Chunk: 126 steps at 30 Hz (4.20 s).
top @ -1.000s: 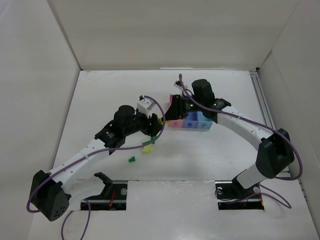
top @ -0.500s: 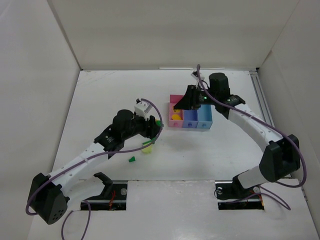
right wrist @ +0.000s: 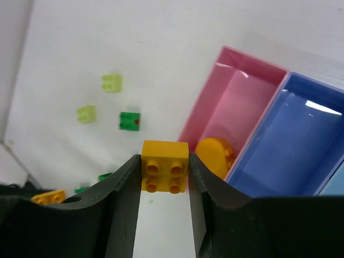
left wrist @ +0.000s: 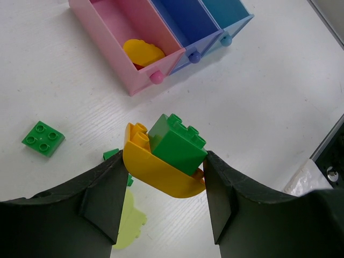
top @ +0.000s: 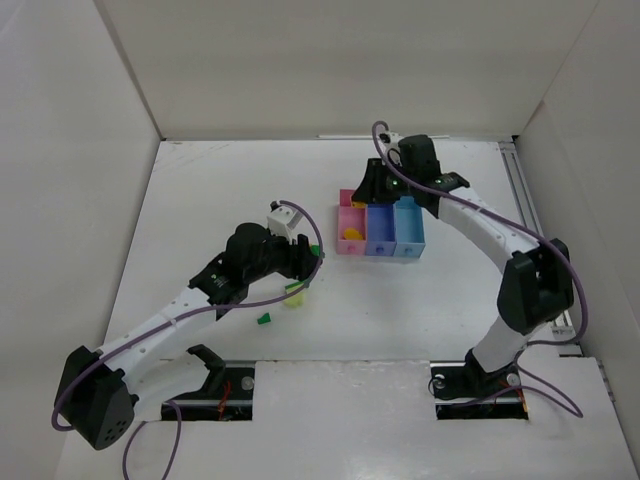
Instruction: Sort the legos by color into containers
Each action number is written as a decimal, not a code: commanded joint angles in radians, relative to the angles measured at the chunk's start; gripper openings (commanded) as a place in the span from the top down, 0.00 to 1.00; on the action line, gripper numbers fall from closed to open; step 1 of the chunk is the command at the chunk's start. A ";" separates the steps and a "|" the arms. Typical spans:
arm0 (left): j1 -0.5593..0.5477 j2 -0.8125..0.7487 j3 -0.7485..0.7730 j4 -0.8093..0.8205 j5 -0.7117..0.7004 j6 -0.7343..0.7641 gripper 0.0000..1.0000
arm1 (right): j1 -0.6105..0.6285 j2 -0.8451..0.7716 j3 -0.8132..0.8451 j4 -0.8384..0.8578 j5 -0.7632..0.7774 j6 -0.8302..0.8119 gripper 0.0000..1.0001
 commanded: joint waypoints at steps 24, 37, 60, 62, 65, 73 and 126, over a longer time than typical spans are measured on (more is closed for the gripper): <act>0.001 0.017 0.068 0.074 0.102 0.167 0.65 | 0.101 -0.156 -0.146 0.117 -0.251 -0.054 0.31; 0.001 0.017 0.106 0.093 0.182 0.251 0.65 | 0.250 -0.193 -0.168 0.138 -0.107 0.068 0.30; 0.001 -0.001 0.135 0.093 0.102 0.242 0.65 | 0.268 -0.184 -0.205 0.149 -0.173 0.081 0.63; 0.001 -0.001 0.135 0.093 0.102 0.242 0.65 | 0.268 -0.184 -0.195 0.160 -0.199 0.081 0.66; 0.001 -0.012 0.126 0.103 0.122 0.242 0.64 | 0.268 -0.184 -0.195 0.180 -0.219 0.067 0.77; 0.001 -0.087 0.108 0.103 0.110 0.221 0.03 | 0.240 -0.214 -0.195 0.201 -0.208 0.045 0.99; 0.259 -0.035 -0.040 0.728 0.837 -0.253 0.72 | 0.184 -0.306 -0.287 0.566 -0.576 0.048 1.00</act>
